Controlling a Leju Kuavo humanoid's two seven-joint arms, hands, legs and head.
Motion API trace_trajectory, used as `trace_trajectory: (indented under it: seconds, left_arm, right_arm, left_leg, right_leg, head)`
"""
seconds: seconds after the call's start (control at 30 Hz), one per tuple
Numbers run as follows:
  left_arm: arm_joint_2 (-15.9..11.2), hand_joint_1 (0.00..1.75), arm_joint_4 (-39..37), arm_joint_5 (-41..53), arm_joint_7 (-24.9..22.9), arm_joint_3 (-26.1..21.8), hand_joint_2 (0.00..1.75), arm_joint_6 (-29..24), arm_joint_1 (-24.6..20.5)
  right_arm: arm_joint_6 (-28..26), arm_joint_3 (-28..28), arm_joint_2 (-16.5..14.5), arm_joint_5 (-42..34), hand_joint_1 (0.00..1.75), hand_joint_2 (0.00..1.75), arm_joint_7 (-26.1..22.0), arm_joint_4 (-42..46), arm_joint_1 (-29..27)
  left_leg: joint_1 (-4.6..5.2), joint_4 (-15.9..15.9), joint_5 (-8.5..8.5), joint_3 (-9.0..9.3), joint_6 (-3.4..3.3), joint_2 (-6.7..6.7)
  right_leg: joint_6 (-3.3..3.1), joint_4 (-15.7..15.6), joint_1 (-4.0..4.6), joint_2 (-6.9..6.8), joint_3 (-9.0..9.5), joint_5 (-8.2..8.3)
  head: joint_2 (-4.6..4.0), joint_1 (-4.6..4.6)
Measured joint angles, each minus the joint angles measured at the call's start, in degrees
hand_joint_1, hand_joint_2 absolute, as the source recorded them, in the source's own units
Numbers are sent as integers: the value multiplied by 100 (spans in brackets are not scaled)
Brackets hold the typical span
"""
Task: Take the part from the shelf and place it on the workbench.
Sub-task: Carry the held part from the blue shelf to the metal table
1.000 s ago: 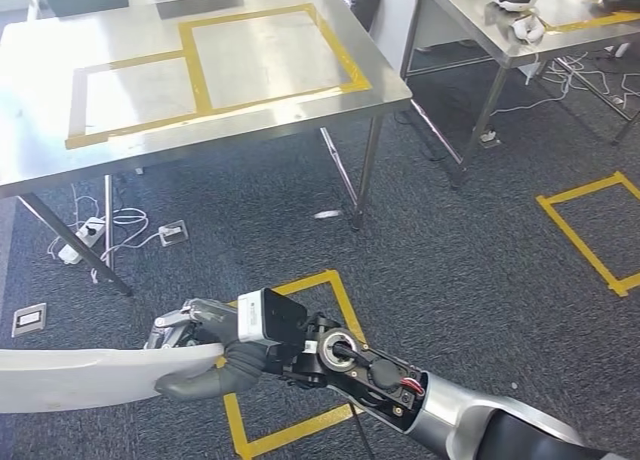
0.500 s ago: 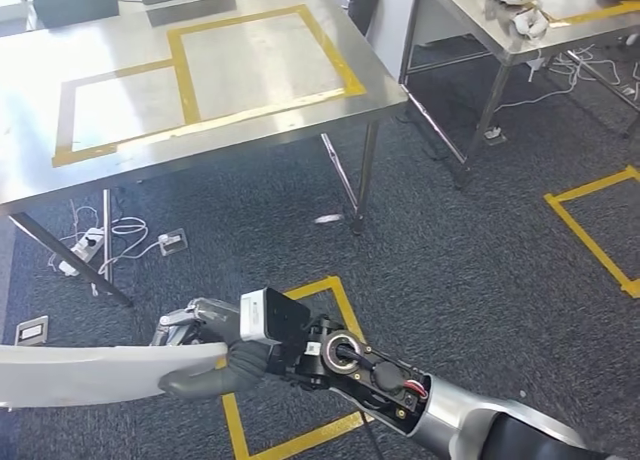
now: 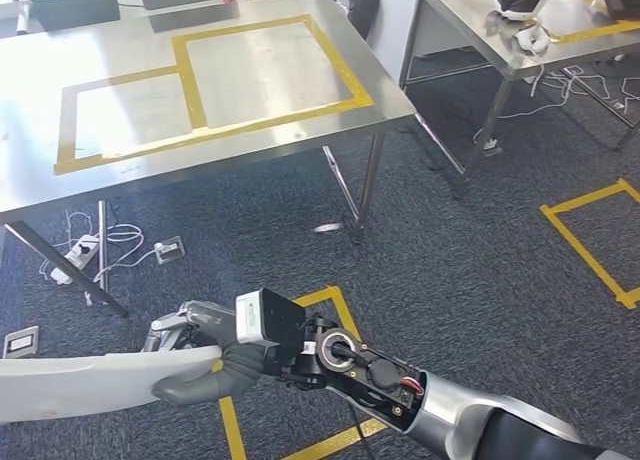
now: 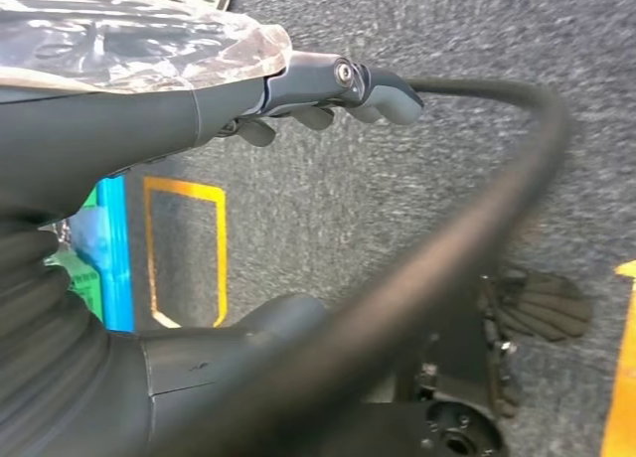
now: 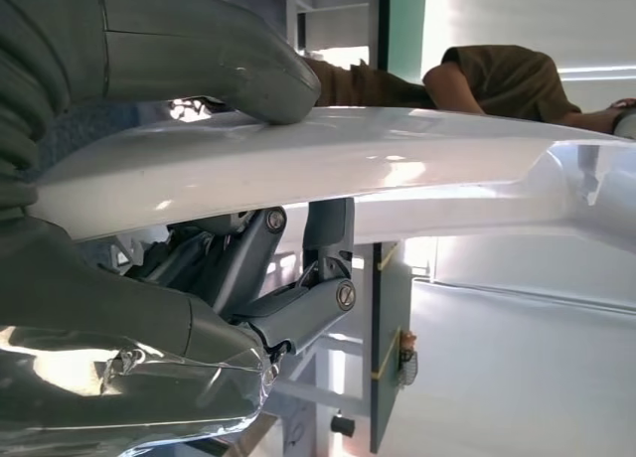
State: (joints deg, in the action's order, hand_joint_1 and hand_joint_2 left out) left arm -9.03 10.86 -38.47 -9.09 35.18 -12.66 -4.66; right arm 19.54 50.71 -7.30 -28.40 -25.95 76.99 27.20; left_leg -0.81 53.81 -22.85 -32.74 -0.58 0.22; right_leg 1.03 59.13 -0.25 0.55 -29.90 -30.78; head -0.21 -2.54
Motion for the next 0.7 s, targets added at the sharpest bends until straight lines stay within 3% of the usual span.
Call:
trace_trajectory:
  seconds: [0.07,0.1,0.13,0.17,0.23,0.27,0.3,0.37,0.47,0.5,0.6,0.63,0.7]
  left_arm:
    - [-4,0,0,-39,-16,3,175,-8,-4]
    - [-4,0,0,-53,-27,3,175,-14,-4]
    - [-4,0,0,-65,-38,4,175,-19,-1]
    - [-4,0,0,-78,-49,4,175,-24,4]
    - [3,0,0,-96,-65,7,175,-27,15]
    - [7,0,0,-104,-69,7,175,-28,13]
    - [10,0,0,-109,-72,8,175,-29,8]
    - [11,0,0,-112,-72,9,175,-32,-6]
    - [5,0,0,-113,-75,11,175,-39,-11]
    - [4,0,0,-112,-76,11,175,-39,-14]
    - [10,0,0,-110,-84,14,175,-39,-16]
    - [11,0,0,-109,-87,14,175,-39,-14]
    - [11,0,0,-109,-87,14,175,-39,-11]
  right_arm:
    - [22,17,0,-31,175,175,-16,-17,17]
    - [26,29,0,-44,175,175,-19,-31,18]
    - [31,39,0,-55,175,175,-19,-46,18]
    - [35,47,0,-63,175,175,-19,-58,20]
    - [46,56,0,-74,175,175,-22,-75,29]
    - [51,58,0,-80,175,175,-25,-83,38]
    - [57,63,-1,-86,175,175,-28,-92,49]
    - [67,73,-3,-92,175,175,-30,-105,63]
    - [76,81,-23,-96,175,175,-31,-115,80]
    - [78,83,-31,-97,175,175,-33,-117,88]
    - [72,90,-37,-99,175,175,-32,-130,87]
    - [70,91,-37,-99,175,175,-31,-134,84]
    - [70,92,-37,-99,175,175,-29,-138,82]
  left_leg:
    - [9,-2,-52,61,-49,1]
    - [12,0,-82,95,-57,-2]
    - [13,1,-117,138,-56,-8]
    - [13,4,-156,192,-48,-16]
    - [12,5,-246,314,-16,-34]
    - [21,12,-287,357,9,-43]
    - [29,21,-316,370,36,-49]
    - [43,24,-333,356,91,-53]
    - [32,158,-442,314,188,-46]
    - [26,415,-559,188,222,-47]
    - [10,1487,-922,-451,283,-45]
    - [8,1656,-965,-563,290,-44]
    - [8,1721,-974,-611,293,-44]
  right_leg:
    - [32,855,-13,-7,-441,-311]
    - [42,1178,-19,-7,-648,-368]
    - [46,1298,-24,-9,-769,-306]
    - [43,1184,-28,-11,-781,-124]
    - [7,436,-30,-15,-543,422]
    - [-16,79,-19,-15,-399,609]
    - [-46,-186,-10,-16,-287,691]
    - [-94,-351,11,-6,-207,655]
    - [-172,-462,-25,4,-113,632]
    - [-198,-499,-39,-3,-69,628]
    - [-247,-526,-35,-27,-20,592]
    - [-252,-526,-33,-29,-16,584]
    - [-253,-526,-33,-29,-14,579]
  head:
    - [0,-33]
    - [0,-42]
    - [-1,-49]
    - [-1,-57]
    - [-1,-83]
    - [-1,-85]
    - [-1,-87]
    - [0,-71]
    - [-1,-47]
    - [-1,-24]
    - [-1,23]
    - [-1,24]
    - [-1,24]
